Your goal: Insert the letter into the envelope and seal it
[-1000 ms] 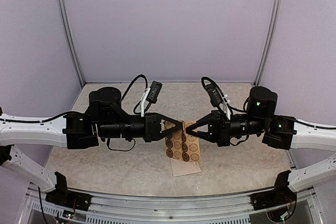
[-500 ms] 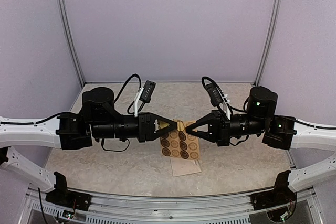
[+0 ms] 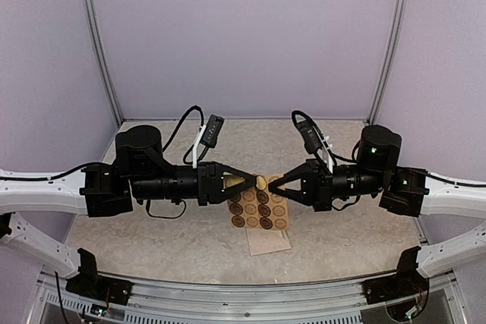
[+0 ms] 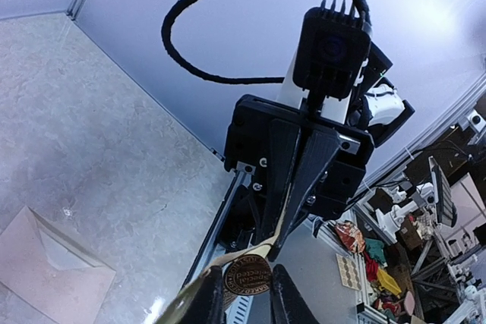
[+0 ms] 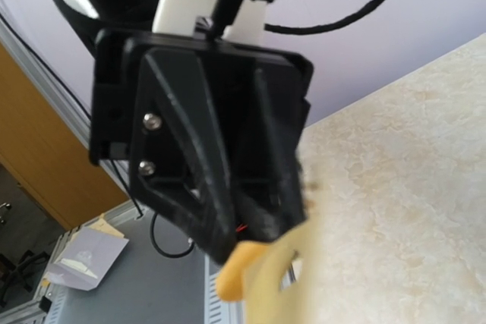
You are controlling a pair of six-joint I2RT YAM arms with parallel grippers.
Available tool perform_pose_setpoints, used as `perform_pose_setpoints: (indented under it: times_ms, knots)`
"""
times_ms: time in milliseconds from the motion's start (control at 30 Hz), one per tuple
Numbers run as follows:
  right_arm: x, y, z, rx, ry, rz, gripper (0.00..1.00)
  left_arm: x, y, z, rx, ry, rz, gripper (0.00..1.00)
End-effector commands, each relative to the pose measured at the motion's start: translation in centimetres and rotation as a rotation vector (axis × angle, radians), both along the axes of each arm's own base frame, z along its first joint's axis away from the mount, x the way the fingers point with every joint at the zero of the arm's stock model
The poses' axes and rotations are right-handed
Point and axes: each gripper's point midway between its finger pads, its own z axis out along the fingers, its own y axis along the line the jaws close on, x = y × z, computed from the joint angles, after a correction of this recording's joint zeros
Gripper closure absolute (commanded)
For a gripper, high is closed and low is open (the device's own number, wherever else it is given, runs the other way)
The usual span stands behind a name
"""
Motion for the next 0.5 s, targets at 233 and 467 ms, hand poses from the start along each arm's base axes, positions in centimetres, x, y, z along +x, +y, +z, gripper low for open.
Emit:
perform_pose_setpoints:
  times_ms: [233, 467]
  knots:
    - [1.6, -0.2, 0.2, -0.015, -0.016, -0.105, 1.0, 0.1, 0.8, 0.5, -0.024, -0.014, 0.012, 0.85]
    - [2.7, -0.7, -0.3, -0.031, 0.0, -0.169, 1.0, 0.2, 1.4, 0.5, -0.022, -0.013, 0.031, 0.86]
